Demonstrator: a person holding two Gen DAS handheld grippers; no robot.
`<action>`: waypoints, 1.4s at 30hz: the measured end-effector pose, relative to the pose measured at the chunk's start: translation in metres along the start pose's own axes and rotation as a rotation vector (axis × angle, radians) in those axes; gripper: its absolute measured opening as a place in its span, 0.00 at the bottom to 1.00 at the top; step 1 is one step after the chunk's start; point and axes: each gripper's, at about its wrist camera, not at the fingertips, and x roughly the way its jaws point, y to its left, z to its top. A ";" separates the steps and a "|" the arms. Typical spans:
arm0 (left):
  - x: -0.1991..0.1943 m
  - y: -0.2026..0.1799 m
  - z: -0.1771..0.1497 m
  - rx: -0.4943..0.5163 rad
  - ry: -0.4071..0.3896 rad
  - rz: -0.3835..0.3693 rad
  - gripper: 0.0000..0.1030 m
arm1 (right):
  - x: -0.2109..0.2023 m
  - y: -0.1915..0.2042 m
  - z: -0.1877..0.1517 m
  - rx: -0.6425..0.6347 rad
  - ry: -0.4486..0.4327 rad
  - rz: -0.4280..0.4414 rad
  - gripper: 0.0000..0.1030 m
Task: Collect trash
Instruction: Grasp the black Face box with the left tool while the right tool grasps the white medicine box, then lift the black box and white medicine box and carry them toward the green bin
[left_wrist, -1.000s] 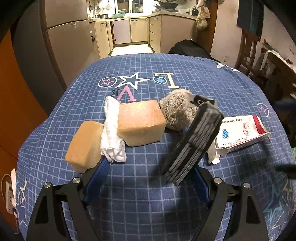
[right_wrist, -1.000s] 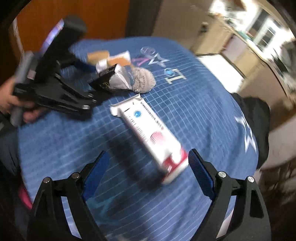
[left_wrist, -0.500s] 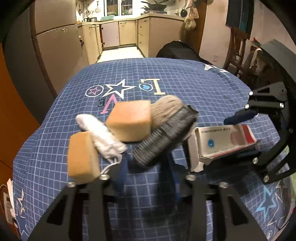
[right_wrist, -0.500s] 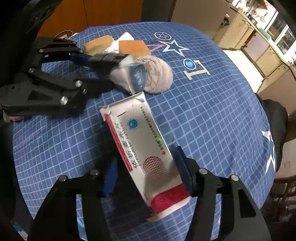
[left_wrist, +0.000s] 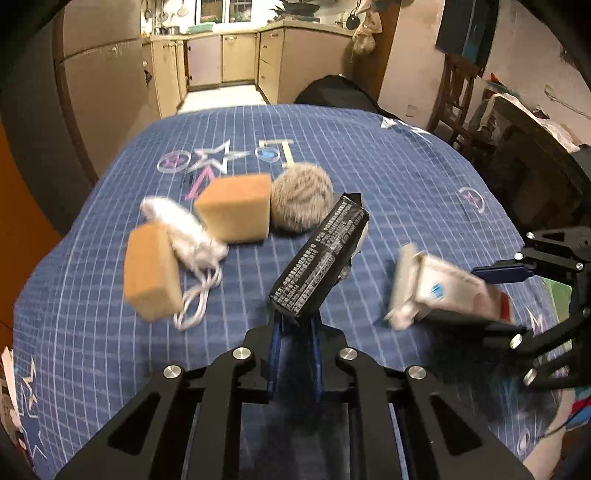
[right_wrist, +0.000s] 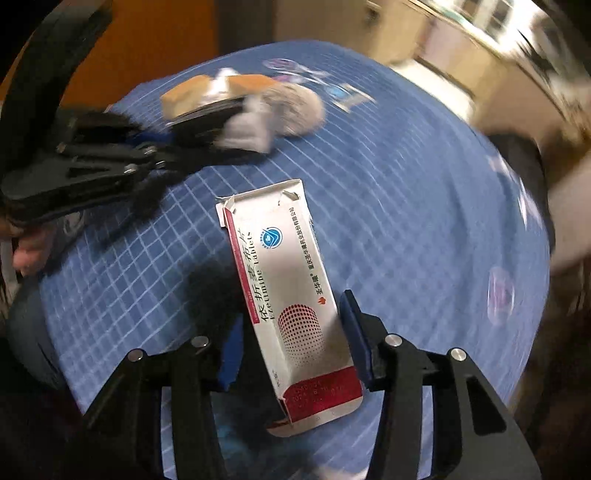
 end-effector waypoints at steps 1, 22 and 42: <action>-0.002 0.004 -0.005 0.003 0.008 -0.015 0.14 | -0.004 -0.002 -0.005 0.040 0.003 0.014 0.45; 0.009 -0.016 0.028 0.226 0.029 -0.121 0.54 | 0.007 0.019 0.004 -0.038 0.032 0.029 0.58; -0.060 -0.032 -0.037 0.066 -0.250 0.039 0.24 | -0.047 0.038 -0.053 0.331 -0.323 -0.080 0.40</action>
